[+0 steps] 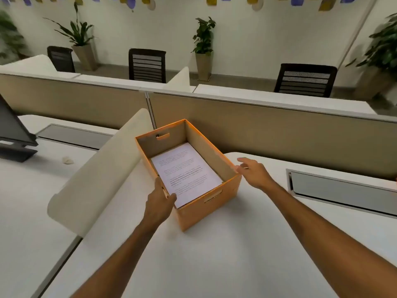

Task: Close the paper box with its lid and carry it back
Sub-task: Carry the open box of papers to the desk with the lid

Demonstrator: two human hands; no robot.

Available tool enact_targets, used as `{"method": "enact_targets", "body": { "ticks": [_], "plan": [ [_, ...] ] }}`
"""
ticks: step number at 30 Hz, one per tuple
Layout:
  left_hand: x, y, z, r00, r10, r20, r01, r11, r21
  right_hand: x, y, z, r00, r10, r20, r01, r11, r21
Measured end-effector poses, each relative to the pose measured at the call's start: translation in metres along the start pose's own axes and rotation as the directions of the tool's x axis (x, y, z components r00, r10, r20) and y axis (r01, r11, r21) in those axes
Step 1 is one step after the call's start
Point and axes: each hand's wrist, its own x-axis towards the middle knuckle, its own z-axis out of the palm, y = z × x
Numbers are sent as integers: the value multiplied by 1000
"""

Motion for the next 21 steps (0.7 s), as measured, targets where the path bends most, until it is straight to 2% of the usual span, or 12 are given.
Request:
{"method": "enact_targets", "body": {
  "ticks": [3,6,9,17,21],
  "plan": [
    [2,-3,3,989,-142,26,145,975,-170,6,4,5,993,121,-8,-120,987,108],
    [2,-5,6,964,-245,102,263,931,-252,4,4,13,972,231,47,-235,932,276],
    [1,-2,4,959,-256,125,281,920,-273,2,3,19,972,232,29,-227,911,345],
    [-11,4,-3,954,-270,134,296,921,-253,-24,7,4,977,210,43,-210,894,395],
    [-27,14,-2,957,-225,186,266,933,-241,-52,15,-16,975,214,67,-223,886,406]
  ]
}}
